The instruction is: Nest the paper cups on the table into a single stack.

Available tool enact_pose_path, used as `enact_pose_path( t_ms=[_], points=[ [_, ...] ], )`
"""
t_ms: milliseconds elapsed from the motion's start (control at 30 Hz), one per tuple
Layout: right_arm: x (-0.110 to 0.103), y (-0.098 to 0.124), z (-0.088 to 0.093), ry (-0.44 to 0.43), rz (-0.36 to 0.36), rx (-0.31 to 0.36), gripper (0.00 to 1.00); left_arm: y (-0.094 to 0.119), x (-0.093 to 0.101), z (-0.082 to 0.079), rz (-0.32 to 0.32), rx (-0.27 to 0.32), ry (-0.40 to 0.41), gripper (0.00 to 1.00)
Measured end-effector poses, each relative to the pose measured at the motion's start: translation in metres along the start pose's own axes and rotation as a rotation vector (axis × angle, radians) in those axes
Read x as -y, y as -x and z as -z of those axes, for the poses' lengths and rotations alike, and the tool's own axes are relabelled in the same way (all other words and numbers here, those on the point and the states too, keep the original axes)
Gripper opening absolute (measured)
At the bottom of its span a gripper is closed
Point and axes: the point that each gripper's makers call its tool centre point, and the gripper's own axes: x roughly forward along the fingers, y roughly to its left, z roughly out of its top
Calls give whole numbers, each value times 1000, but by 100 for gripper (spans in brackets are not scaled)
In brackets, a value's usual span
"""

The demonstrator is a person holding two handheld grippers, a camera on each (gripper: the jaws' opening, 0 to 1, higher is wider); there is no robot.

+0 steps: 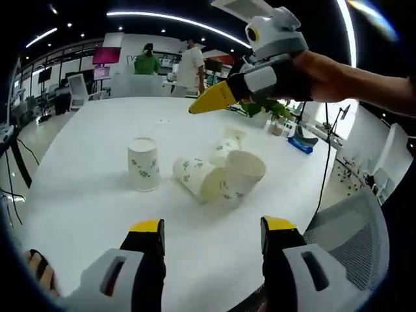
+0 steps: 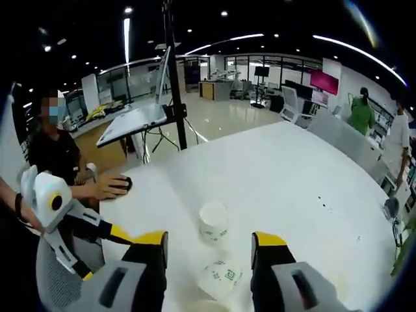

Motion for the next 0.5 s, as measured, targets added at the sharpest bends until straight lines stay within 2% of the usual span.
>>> enact_pose_path(
  t_ms=[33, 200, 333, 433, 500],
  points=[
    [-1, -11, 0, 9, -1, -6, 52, 0, 0, 0, 0, 0, 1, 58],
    [0, -37, -3, 25, -10, -54, 54, 1, 1, -1, -2, -1, -7, 57],
    [-3, -48, -6, 46, -6, -83, 58, 1, 2, -1, -1, 2, -15, 57],
    [2, -69, -8, 44, 0, -112, 59, 1, 0, 0, -6, -4, -16, 57],
    [2, -75, -5, 42, 8, -116, 60, 1, 0, 2, -9, -10, -21, 57]
  ],
)
